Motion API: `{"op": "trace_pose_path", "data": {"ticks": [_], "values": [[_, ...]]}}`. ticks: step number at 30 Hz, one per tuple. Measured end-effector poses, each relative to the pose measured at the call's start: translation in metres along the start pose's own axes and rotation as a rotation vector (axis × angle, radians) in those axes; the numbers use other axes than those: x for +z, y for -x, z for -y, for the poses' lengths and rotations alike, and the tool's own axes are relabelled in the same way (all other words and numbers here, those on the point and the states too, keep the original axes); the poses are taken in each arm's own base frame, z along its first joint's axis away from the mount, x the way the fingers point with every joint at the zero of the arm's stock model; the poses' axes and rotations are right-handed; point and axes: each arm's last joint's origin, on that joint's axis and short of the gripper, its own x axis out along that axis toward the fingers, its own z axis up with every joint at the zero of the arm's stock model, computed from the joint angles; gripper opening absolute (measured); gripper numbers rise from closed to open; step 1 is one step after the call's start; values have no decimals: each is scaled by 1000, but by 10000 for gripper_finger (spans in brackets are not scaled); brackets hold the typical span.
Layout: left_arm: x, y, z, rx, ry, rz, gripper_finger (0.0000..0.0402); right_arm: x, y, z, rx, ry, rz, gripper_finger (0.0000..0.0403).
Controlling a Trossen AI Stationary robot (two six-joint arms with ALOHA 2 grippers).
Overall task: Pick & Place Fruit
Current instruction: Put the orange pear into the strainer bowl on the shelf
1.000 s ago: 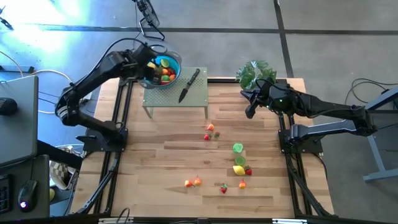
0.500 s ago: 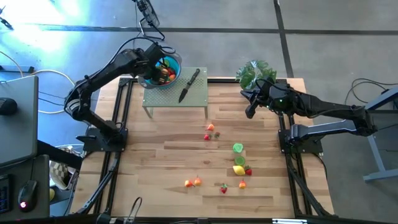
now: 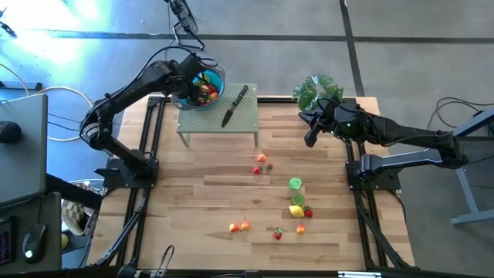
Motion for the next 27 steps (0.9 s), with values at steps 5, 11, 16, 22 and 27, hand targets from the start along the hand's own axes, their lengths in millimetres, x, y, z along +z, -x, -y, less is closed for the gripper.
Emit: {"op": "trace_pose_path", "data": {"ticks": [5,11,16,22,27], "values": [[-4,15,-8,-20,6,32,188,0,0,0,0,0,0,2],[-9,32,-17,-53,25,82,170,0,0,0,0,0,0,2],[-10,35,-17,-75,26,79,114,0,0,0,0,0,0,2],[-10,35,-17,-74,25,79,47,0,0,0,0,0,0,2],[-10,35,-17,-74,24,77,17,0,0,0,0,0,0,2]]}}
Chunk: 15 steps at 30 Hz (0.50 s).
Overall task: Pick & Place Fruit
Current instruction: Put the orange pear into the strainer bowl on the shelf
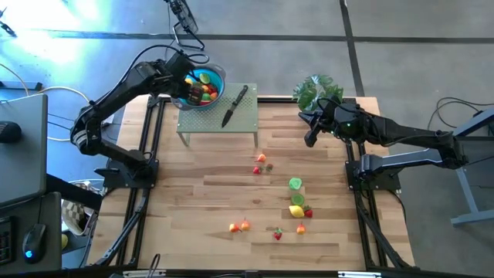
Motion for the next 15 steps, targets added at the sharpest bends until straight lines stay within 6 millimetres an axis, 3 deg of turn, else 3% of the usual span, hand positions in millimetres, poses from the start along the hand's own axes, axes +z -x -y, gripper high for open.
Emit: {"op": "trace_pose_path", "data": {"ticks": [7,15], "values": [[-5,4,10,-49,-70,-5,1,0,0,0,0,0,0,2],[-24,44,24,-184,-200,234,1,0,0,0,3,-7,0,2]]}}
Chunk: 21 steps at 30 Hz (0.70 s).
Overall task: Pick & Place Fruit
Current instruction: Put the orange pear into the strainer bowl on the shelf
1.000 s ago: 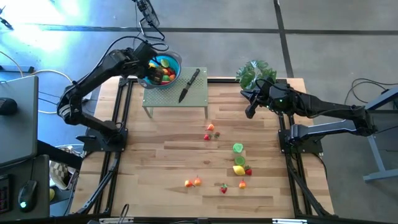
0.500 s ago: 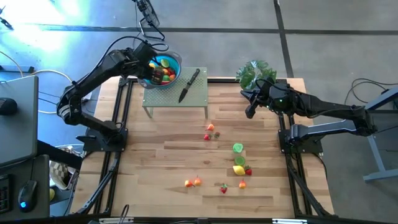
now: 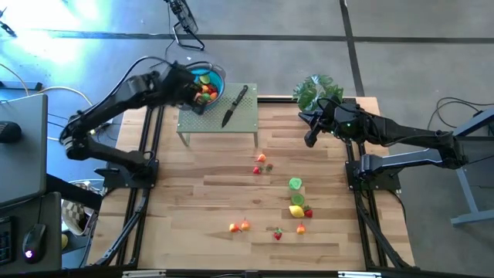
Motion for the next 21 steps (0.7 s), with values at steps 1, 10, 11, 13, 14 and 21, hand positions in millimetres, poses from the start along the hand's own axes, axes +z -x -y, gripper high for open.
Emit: {"op": "trace_pose_path", "data": {"ticks": [1,10,11,13,14,21], "values": [[-3,5,2,-26,-3,32,1,0,0,0,0,0,0,2],[-46,23,22,-283,-41,245,1,0,0,0,0,0,0,2],[-53,24,24,-312,-51,259,1,0,0,0,0,0,0,2],[-63,23,31,-379,-55,301,1,0,0,0,0,-1,1,2],[-68,24,34,-414,-54,323,1,0,0,0,1,-1,1,2],[-103,23,60,-628,-45,374,1,1,0,-1,10,-15,6,2]]}}
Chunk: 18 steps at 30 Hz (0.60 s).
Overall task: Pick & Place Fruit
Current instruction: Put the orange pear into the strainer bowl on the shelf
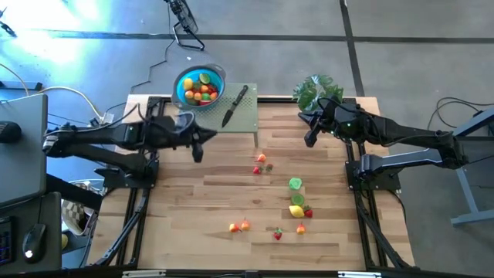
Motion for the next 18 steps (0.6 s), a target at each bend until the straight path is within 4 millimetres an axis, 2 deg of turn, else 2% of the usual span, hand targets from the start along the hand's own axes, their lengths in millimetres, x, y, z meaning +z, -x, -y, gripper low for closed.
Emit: {"op": "trace_pose_path", "data": {"ticks": [7,18], "values": [[-19,-1,28,-107,67,-96,1,0,0,-2,52,-19,-3,2],[-47,-1,67,-120,121,-164,1,0,0,-2,53,-44,-7,2]]}}
